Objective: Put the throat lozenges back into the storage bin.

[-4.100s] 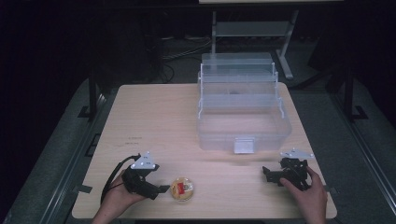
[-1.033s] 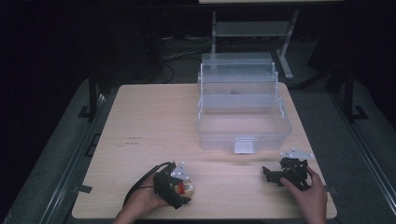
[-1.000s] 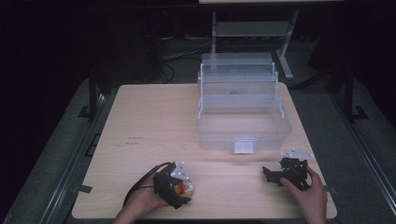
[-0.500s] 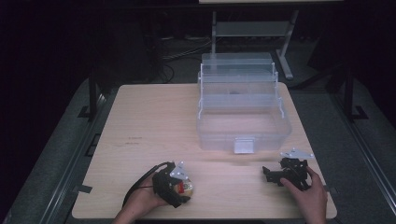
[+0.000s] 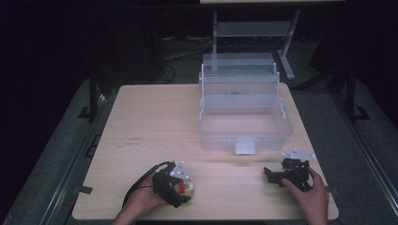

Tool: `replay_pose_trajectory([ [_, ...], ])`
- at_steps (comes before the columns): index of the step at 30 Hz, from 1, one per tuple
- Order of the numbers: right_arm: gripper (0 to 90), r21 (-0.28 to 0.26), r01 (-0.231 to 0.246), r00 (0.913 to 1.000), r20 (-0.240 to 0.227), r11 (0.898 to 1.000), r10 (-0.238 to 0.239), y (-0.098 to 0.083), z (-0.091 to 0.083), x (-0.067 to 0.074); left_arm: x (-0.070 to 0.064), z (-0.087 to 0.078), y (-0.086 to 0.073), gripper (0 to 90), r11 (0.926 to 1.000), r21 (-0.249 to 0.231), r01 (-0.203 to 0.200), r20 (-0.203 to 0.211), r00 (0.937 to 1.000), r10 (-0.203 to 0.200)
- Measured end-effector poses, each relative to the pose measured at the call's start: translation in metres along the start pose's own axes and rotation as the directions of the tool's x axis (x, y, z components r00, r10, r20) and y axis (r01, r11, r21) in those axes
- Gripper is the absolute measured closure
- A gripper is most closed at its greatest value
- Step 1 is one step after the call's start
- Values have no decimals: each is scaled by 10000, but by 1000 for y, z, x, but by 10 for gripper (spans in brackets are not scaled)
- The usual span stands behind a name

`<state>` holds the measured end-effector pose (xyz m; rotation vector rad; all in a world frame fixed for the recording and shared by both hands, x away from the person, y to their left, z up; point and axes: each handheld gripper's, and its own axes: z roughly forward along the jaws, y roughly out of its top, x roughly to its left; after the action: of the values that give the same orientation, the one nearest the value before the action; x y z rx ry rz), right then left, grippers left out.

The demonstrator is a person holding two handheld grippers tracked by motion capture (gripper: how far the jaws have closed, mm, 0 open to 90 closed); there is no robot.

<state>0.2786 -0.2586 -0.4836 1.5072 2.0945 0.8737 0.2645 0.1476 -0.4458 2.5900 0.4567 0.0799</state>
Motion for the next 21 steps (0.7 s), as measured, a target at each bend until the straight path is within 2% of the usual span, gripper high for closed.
replay_pose_trajectory([
  [8,0,-1,0,10000,1,10000,0,0,0,0,2,-7,5,197,9998,-177,23,-34,10000,-23],
  [21,0,1,-1,10000,0,10000,1,0,0,0,6,-11,15,198,9996,-274,69,179,9998,-64],
])
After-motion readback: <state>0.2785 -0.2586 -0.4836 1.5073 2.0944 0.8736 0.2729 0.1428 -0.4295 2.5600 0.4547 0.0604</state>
